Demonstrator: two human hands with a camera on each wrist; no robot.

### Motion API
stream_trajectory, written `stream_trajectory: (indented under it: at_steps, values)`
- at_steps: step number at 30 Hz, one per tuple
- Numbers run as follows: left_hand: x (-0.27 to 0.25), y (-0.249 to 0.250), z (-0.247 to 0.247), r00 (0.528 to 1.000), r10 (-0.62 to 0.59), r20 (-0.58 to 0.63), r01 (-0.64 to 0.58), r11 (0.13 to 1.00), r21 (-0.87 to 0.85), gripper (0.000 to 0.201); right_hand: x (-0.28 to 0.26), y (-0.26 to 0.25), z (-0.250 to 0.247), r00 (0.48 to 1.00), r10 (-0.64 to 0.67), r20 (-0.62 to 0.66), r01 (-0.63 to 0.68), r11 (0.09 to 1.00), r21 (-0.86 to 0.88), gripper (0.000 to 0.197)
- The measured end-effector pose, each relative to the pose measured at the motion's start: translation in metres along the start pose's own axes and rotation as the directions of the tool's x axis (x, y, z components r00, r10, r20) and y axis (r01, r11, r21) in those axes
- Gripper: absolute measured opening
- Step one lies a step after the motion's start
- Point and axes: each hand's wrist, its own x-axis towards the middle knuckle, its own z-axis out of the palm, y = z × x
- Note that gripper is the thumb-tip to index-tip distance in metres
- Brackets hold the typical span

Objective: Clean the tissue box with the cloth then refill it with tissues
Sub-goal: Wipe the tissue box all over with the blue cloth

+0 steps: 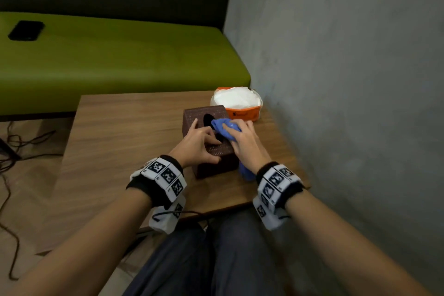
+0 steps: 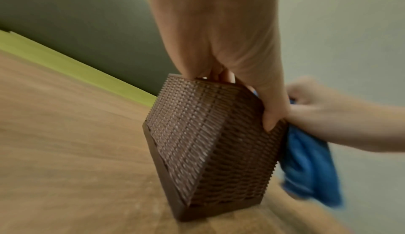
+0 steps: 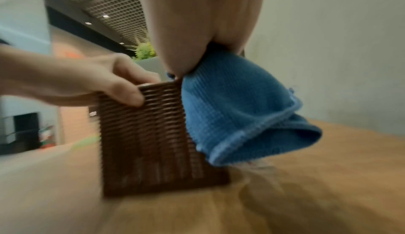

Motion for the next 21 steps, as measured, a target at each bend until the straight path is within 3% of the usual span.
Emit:
stream_trajectory:
  at_steps: [3,6,9,13,15,18,21]
  values:
    - [0.001,-0.003,-0.003,1.000,-0.008,0.007,0.008,1.000,0.020,0.044,0.011,-0.009,0.004,0.999,0.039,0.013,-0.039,0.999,-0.005,0.035]
    - [0.001,-0.006,-0.006,1.000,0.006,0.021,-0.007,1.000,0.012,0.043,-0.023,-0.007,-0.002,0.999,-0.034,0.034,0.034,0.999,-0.004,0.039]
    - [0.001,0.000,-0.003,0.998,0.039,0.039,-0.041,0.999,0.032,0.044,-0.012,0.002,-0.009,0.997,-0.042,0.068,0.044,0.998,-0.033,0.041]
    - [0.001,-0.001,-0.016,0.985,0.069,0.156,-0.082,0.994,0.074,0.047,0.019,-0.005,-0.001,0.994,0.105,0.004,-0.105,0.994,-0.004,0.035]
    - [0.003,-0.010,-0.034,0.969,0.051,0.243,-0.095,0.980,0.174,0.052,0.005,-0.015,0.005,0.995,0.097,0.005,-0.097,0.995,0.004,0.038]
    - [0.003,-0.007,-0.040,0.956,-0.080,0.282,-0.019,0.943,0.333,0.059,-0.019,-0.031,0.012,0.999,0.055,0.000,-0.055,0.997,0.047,0.039]
    - [-0.007,0.013,-0.012,0.974,-0.170,0.151,0.138,0.969,0.204,0.060,-0.019,-0.039,0.019,0.991,0.103,-0.081,-0.096,0.991,0.088,0.035]
